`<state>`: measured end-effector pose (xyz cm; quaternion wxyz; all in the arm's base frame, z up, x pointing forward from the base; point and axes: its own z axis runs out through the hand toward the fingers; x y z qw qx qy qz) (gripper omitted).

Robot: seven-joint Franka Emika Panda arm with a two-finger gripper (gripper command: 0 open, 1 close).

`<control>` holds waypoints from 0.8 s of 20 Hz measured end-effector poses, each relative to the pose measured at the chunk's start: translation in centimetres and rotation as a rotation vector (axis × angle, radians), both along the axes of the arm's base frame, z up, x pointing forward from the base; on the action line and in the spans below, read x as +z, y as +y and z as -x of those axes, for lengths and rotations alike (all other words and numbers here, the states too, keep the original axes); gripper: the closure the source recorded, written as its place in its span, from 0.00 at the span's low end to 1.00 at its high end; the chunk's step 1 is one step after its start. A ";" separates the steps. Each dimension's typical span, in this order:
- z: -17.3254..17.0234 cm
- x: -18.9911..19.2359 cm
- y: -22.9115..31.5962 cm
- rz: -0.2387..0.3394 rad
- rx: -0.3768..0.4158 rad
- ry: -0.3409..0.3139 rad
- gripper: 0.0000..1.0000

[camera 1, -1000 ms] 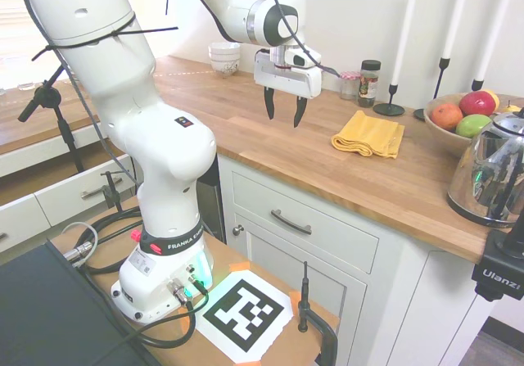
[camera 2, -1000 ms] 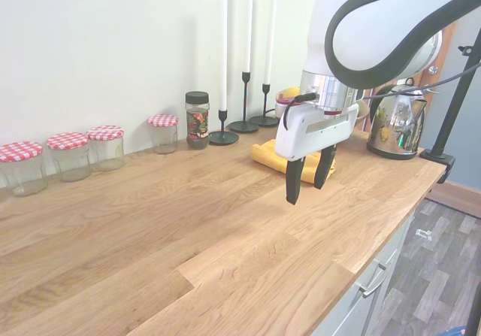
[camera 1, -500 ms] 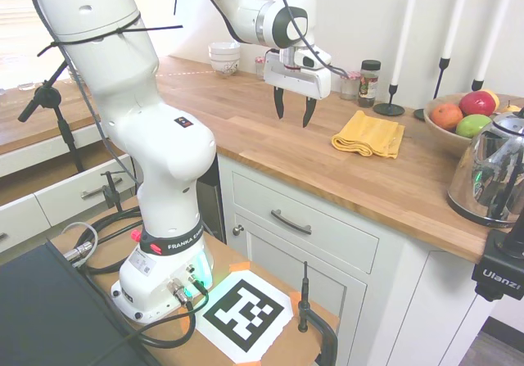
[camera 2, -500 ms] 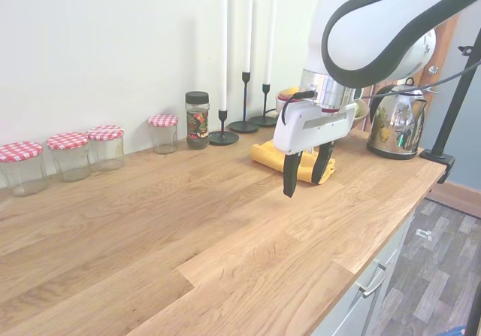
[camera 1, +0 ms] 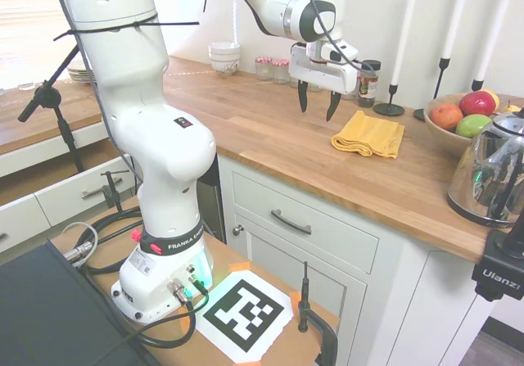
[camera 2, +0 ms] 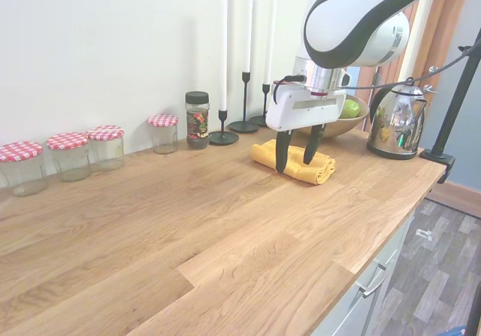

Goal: Wipe the counter

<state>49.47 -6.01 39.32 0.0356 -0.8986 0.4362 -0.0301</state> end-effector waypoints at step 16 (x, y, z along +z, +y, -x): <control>-6.4 0.8 -8.1 0.055 -0.039 -0.059 0.00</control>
